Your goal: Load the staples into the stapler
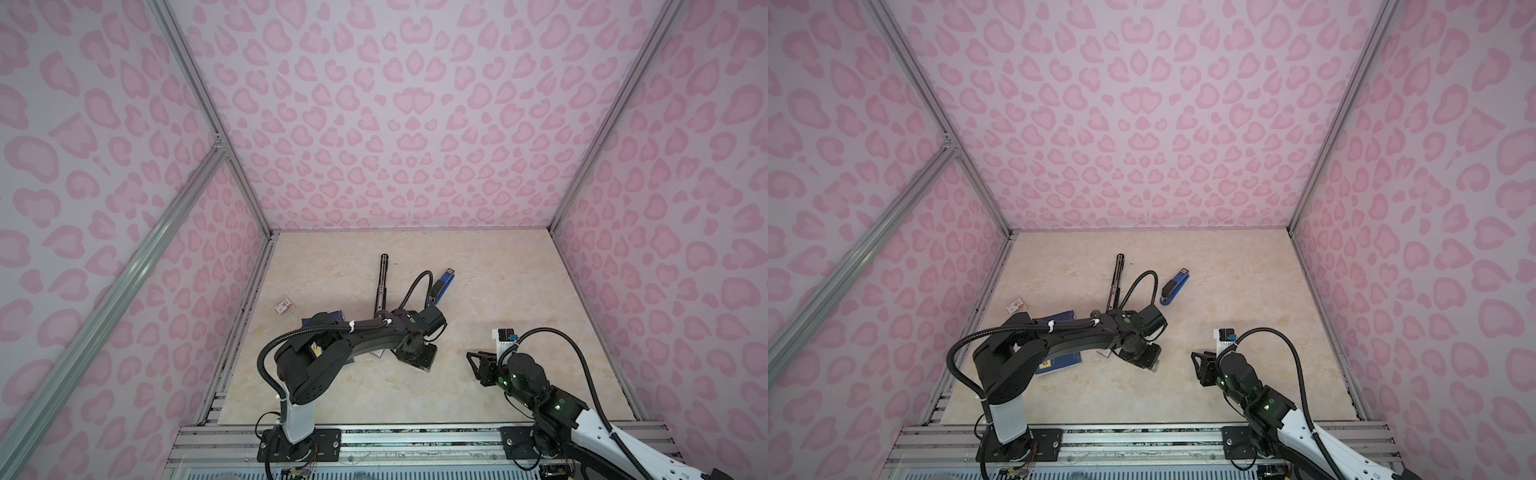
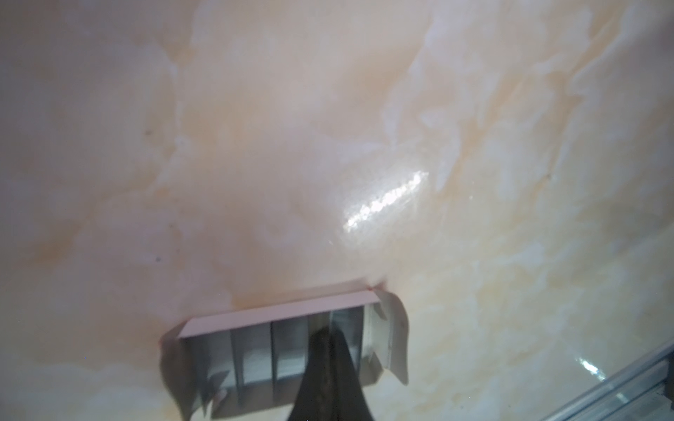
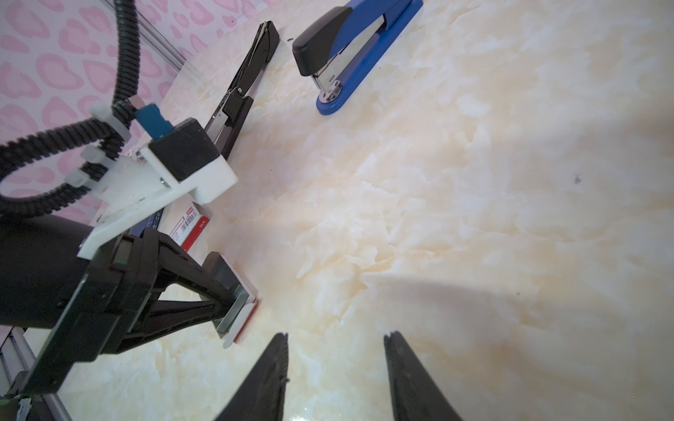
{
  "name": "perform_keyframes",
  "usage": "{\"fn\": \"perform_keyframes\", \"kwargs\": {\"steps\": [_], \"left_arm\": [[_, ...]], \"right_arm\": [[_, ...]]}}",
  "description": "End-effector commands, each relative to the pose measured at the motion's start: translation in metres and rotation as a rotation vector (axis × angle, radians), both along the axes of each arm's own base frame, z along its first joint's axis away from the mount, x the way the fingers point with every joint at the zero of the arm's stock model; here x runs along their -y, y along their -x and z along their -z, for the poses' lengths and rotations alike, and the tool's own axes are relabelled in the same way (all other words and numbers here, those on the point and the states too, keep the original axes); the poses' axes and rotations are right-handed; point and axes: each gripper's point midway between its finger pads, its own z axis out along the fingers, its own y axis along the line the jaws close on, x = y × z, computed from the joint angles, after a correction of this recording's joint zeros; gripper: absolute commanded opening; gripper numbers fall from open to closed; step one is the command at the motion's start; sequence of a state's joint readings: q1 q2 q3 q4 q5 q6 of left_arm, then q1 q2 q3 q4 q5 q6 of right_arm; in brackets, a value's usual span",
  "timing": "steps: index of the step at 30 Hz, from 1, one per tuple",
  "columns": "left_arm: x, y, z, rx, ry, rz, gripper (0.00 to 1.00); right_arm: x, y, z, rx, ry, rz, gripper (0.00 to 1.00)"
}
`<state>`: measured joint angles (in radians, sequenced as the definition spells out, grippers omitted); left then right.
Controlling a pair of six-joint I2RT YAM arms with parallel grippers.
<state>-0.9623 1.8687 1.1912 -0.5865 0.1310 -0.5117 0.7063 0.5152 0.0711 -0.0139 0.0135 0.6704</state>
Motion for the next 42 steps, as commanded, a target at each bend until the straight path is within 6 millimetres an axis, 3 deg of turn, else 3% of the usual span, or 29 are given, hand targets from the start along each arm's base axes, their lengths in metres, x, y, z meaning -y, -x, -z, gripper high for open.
{"fn": "perform_keyframes", "kwargs": {"steps": [1,13,20,31,37,42], "left_arm": [[0.000,-0.002,-0.014,0.020,0.007,0.007,0.03],[-0.002,-0.010,-0.043,0.094,0.044,0.015,0.03],[-0.001,-0.038,-0.101,0.194,0.302,-0.006,0.03],[-0.036,-0.085,-0.161,0.278,0.654,-0.127,0.03],[-0.040,-0.092,-0.207,0.330,0.825,-0.084,0.03],[-0.034,-0.080,-0.243,0.358,0.954,0.013,0.03]], "right_arm": [[0.001,0.000,0.001,-0.003,0.008,0.002,0.47],[-0.004,-0.003,-0.008,0.003,0.006,-0.017,0.47],[-0.026,-0.021,-0.050,0.017,-0.066,-0.070,0.50],[-0.071,-0.071,-0.114,0.049,-0.256,-0.222,0.52],[-0.088,-0.089,-0.156,0.081,-0.379,-0.320,0.51],[-0.098,-0.088,-0.185,0.139,-0.440,-0.400,0.50]]}}
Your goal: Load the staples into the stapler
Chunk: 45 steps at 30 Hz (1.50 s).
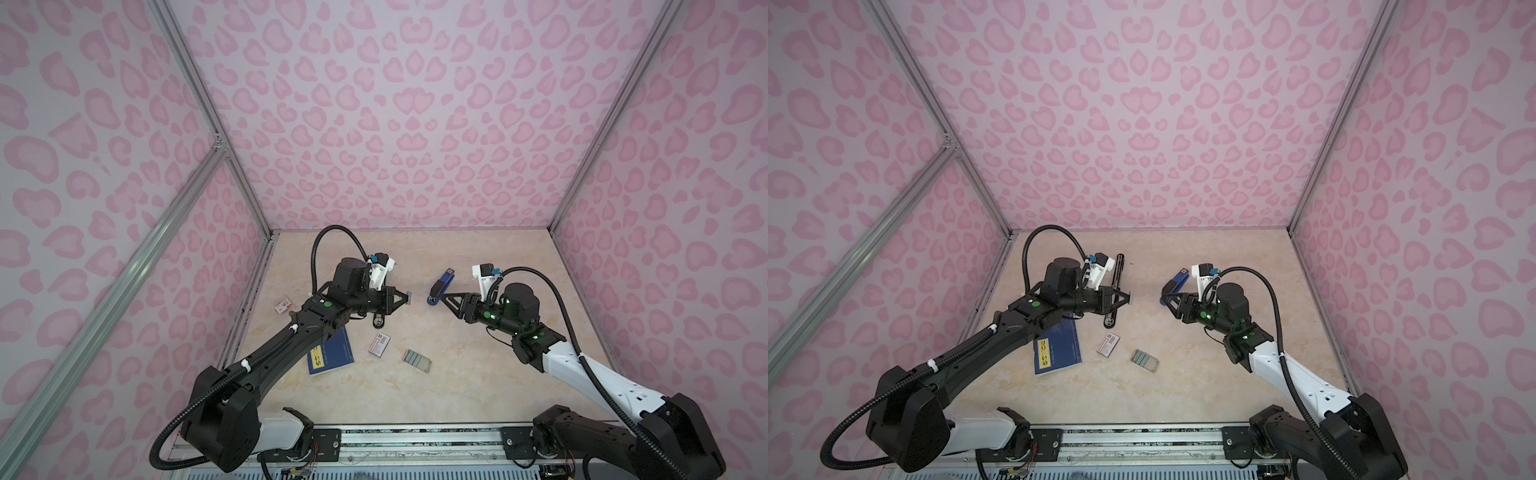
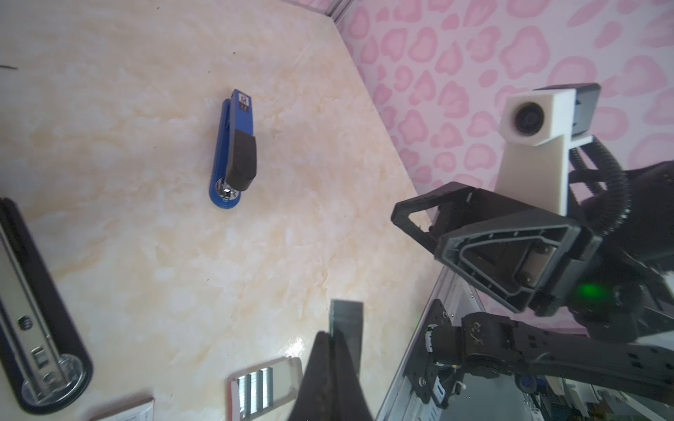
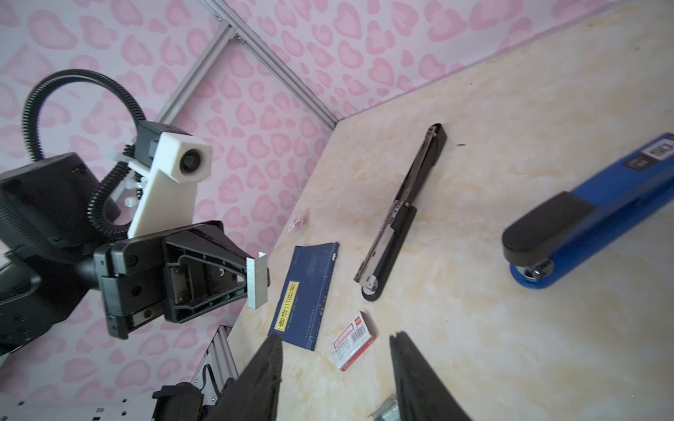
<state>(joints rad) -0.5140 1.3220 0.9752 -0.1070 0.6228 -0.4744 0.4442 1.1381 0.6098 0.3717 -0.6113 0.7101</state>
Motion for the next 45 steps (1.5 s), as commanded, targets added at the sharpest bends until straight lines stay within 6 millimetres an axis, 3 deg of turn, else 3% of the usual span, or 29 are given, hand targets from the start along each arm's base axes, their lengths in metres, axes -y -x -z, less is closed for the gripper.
{"fn": "perform_keyframes", "kwargs": {"steps": [1,6,16,34,45], "left_arm": [[0.012,0.015,-0.037,0.086,0.123,0.116,0.03],[0.015,0.034,-0.058,0.126,0.209,0.214,0.03],[0.019,0.054,-0.076,0.153,0.281,0.324,0.03],[0.024,0.065,-0.085,0.161,0.324,0.374,0.03],[0.027,0.065,-0.088,0.160,0.330,0.382,0.03]], "right_arm": [[-0.011,0.009,-0.028,0.063,-0.088,-0.100,0.50],[-0.016,0.015,-0.051,0.108,-0.175,-0.183,0.50],[-0.025,0.040,-0.105,0.215,-0.417,-0.375,0.50],[-0.049,0.056,-0.105,0.246,-0.398,-0.457,0.51],[-0.054,0.060,-0.101,0.237,-0.391,-0.481,0.45]]}}
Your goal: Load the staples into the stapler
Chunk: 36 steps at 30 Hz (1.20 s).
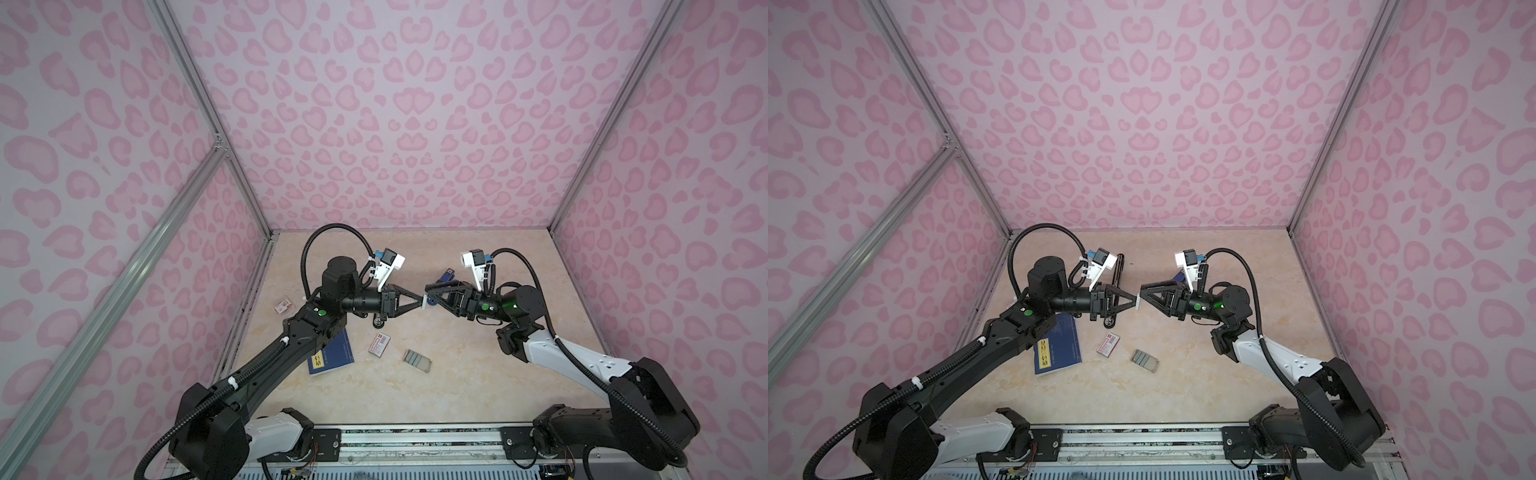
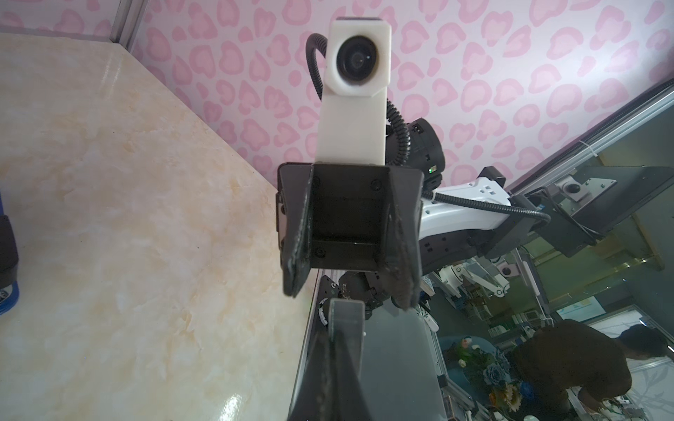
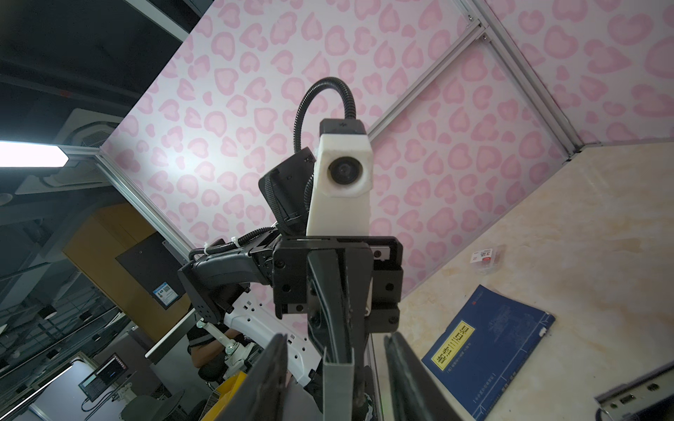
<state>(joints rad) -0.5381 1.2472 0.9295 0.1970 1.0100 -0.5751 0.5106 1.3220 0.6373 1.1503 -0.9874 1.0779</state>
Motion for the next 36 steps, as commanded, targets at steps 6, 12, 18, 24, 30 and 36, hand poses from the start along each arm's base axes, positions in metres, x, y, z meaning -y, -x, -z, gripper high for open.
{"fn": "perform_keyframes", "kwargs": {"steps": [6,12,18,24,30,36], "left_arm": [[0.0022,-0.0006,-0.0084,0.035,0.028,0.015,0.03],[0.0021,-0.0004,-0.0074,0.033,0.028,0.014,0.03],[0.0018,-0.0005,-0.0074,0.034,0.027,0.013,0.03],[0.0015,-0.0013,-0.0045,0.029,0.020,0.006,0.03],[0.0011,-0.0021,-0.0044,0.029,0.016,-0.002,0.10],[-0.0013,-0.0032,-0.0034,0.031,0.010,-0.022,0.29]], "right_arm": [[-0.0048,0.0053,0.0016,0.023,0.012,-0.031,0.41],[-0.0061,0.0046,0.0026,0.019,0.016,-0.037,0.33],[-0.0062,0.0038,0.0041,0.016,0.015,-0.037,0.26],[-0.0059,0.0049,0.0052,0.016,0.015,-0.040,0.21],[-0.0051,0.0059,0.0040,0.020,0.012,-0.038,0.18],[-0.0031,0.0052,0.0003,0.028,0.005,-0.027,0.18]]}}
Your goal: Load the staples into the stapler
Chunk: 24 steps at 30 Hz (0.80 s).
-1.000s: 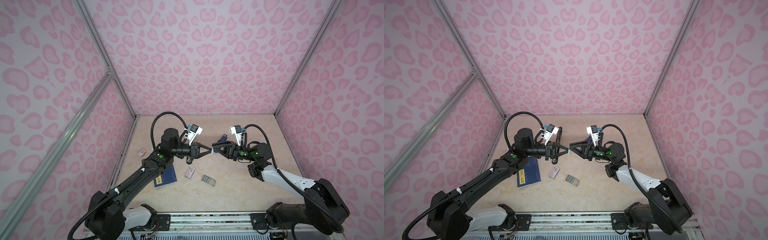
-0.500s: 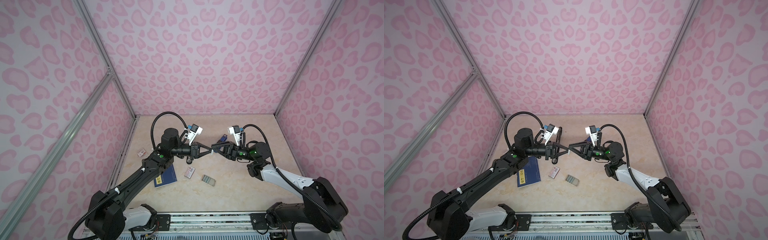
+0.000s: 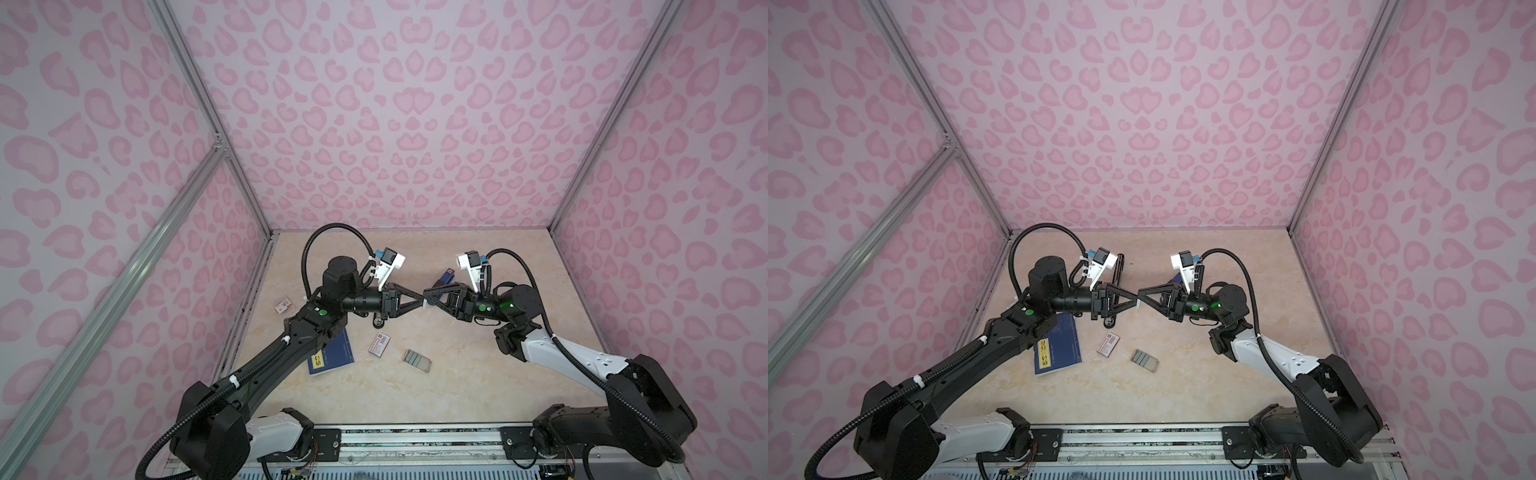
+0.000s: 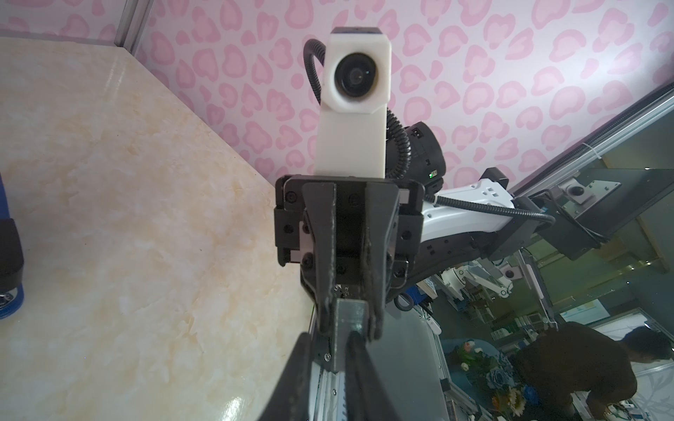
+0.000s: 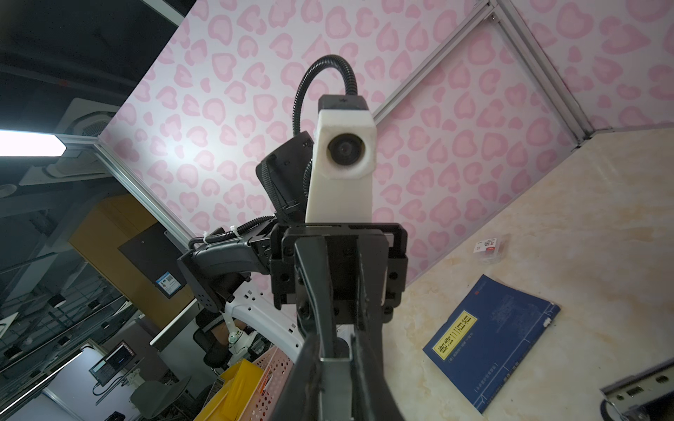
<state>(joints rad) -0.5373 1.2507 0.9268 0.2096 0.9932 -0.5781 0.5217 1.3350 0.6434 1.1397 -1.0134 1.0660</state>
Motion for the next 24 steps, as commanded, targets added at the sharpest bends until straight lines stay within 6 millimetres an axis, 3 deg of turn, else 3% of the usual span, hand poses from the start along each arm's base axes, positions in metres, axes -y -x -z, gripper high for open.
{"fn": "perform_keyframes", "kwargs": {"steps": [1,8,13,16,20,24], "left_arm": [[-0.002,0.001,-0.004,0.026,0.008,-0.008,0.30],[-0.015,-0.003,0.005,0.019,-0.010,-0.063,0.32],[-0.027,-0.010,0.023,-0.023,-0.074,-0.150,0.35],[-0.045,-0.030,0.046,-0.059,-0.166,-0.305,0.44],[-0.084,-0.061,0.100,-0.102,-0.425,-0.580,0.53],[-0.113,-0.078,0.148,-0.181,-0.656,-0.720,0.55]], "right_arm": [[0.003,0.002,-0.006,0.030,-0.015,0.007,0.18],[0.016,-0.006,-0.007,0.032,-0.015,0.053,0.18],[0.023,-0.009,-0.005,0.036,0.002,0.082,0.19],[0.028,-0.010,-0.003,0.034,0.011,0.100,0.19],[0.031,-0.010,0.009,0.023,0.056,0.119,0.19],[0.033,-0.008,0.019,0.017,0.100,0.140,0.19]]}}
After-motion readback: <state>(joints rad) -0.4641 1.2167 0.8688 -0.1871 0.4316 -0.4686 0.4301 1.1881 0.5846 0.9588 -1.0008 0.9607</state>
